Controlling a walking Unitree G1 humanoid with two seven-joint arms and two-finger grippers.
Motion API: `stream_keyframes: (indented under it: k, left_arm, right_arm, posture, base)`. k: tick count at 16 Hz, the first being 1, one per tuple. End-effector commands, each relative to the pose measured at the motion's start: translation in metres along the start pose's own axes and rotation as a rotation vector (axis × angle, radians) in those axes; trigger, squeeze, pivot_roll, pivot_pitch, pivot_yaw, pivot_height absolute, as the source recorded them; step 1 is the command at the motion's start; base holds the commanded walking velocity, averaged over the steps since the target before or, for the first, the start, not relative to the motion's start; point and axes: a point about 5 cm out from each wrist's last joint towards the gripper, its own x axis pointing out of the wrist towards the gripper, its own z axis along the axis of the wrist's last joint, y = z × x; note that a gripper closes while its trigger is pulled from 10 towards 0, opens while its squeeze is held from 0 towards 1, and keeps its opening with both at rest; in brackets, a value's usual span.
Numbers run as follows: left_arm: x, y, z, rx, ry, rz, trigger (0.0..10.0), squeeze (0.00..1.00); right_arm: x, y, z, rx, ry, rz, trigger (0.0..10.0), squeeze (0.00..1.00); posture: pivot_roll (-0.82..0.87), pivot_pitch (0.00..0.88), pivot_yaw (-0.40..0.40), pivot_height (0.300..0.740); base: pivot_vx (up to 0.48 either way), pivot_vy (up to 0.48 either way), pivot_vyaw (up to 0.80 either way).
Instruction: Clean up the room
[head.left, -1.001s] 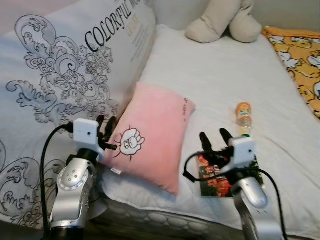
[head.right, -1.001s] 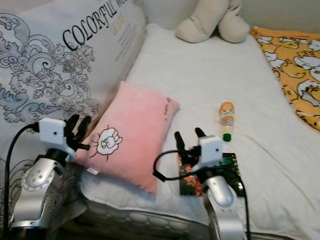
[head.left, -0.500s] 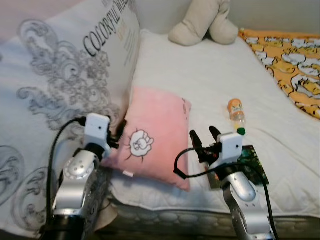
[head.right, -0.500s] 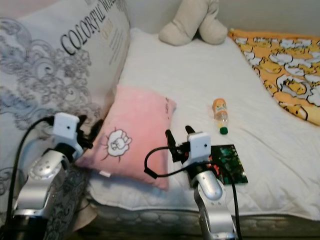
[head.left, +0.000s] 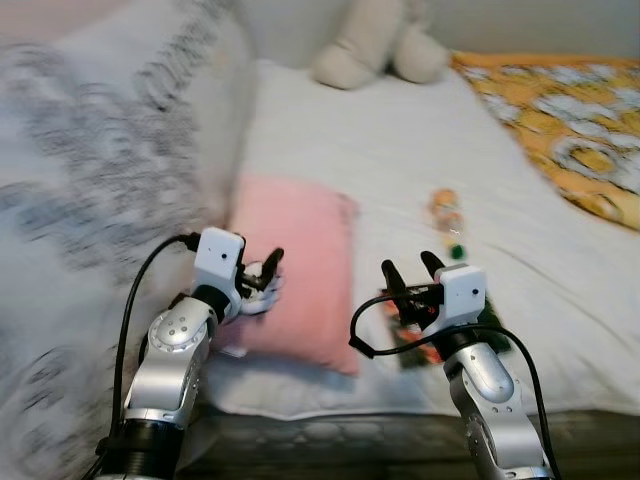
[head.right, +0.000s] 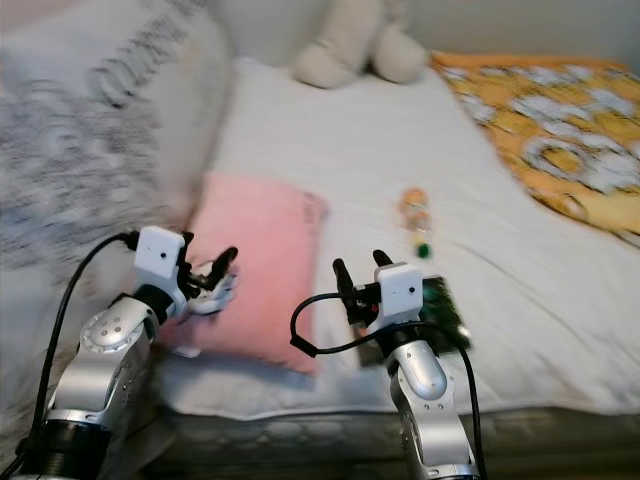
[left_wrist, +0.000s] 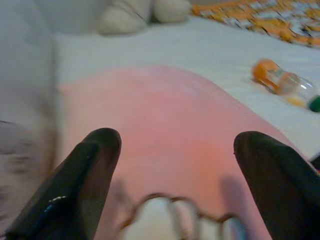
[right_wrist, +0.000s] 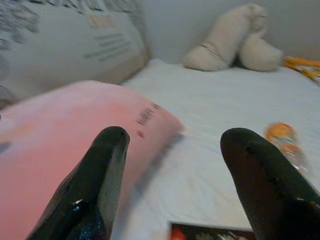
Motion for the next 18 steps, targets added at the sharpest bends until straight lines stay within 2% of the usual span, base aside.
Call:
stream_keyframes:
  k: [1,2,7,8,9,10,11,13,14,17,18]
  left_arm:
    - [0.003,0.005,-0.001,-0.036,0.030,0.029,10.0,1.00]
    - [0.003,0.009,-0.001,-0.068,0.038,0.055,10.0,1.00]
    - [0.004,0.021,-0.010,-0.099,0.115,0.126,10.0,1.00]
    - [0.003,0.026,-0.010,-0.093,0.122,0.150,10.0,1.00]
    - [0.000,0.037,-0.011,-0.140,0.142,0.195,10.0,1.00]
    - [0.000,0.040,-0.012,-0.158,0.150,0.205,10.0,1.00]
    - [-0.001,0.046,-0.021,-0.260,0.201,0.210,10.0,1.00]
    - [0.000,0.047,-0.032,-0.335,0.247,0.207,10.0,1.00]
    - [-0.001,0.048,-0.041,-0.421,0.280,0.211,10.0,1.00]
    - [-0.001,0.040,-0.055,-0.608,0.350,0.156,10.0,1.00]
    - [0.000,0.033,-0.060,-0.721,0.365,0.114,10.0,1.00]
  right_arm:
    - [0.002,-0.001,0.001,0.003,-0.001,0.002,10.0,0.00]
    - [0.003,-0.001,0.002,0.002,-0.003,0.006,10.0,0.00]
    - [0.002,0.000,0.000,0.004,0.004,0.027,10.0,0.00]
    - [0.002,0.000,0.000,0.004,0.006,0.034,10.0,0.00]
    - [0.002,0.001,0.001,0.030,-0.006,0.058,10.0,0.00]
    - [0.001,0.002,0.002,0.038,-0.009,0.064,10.0,0.00]
    - [-0.001,0.004,0.000,0.071,0.002,0.097,10.0,0.00]
    - [-0.005,0.006,-0.003,0.088,0.025,0.138,10.0,0.00]
    - [-0.009,0.007,-0.006,0.077,0.049,0.171,10.0,0.00]
    - [-0.012,0.001,-0.007,0.080,0.066,0.172,10.0,0.00]
    - [-0.012,0.002,-0.007,0.087,0.068,0.174,10.0,0.00]
  posture:
    - [-0.11,0.000,0.031,0.740]
    - [-0.11,0.000,0.031,0.740]
    - [-0.10,0.000,0.020,0.740]
    - [-0.10,0.000,0.020,0.740]
    - [-0.09,0.000,0.015,0.740]
    - [-0.09,0.000,0.015,0.740]
    - [-0.09,0.000,0.012,0.740]
    - [-0.09,0.000,0.009,0.740]
    - [-0.10,0.000,0.006,0.740]
    - [-0.11,0.000,0.003,0.740]
    - [-0.11,0.000,0.002,0.740]
  base:
    - [0.000,0.000,0.00]
    - [0.000,0.000,0.00]
    - [0.000,0.000,0.00]
    - [0.000,0.000,0.00]
    - [0.000,0.000,0.00]
    - [0.000,0.000,0.00]
    - [0.000,0.000,0.00]
    - [0.000,0.000,0.00]
    - [0.000,0.000,0.00]
    - [0.000,0.000,0.00]
    - [0.000,0.000,0.00]
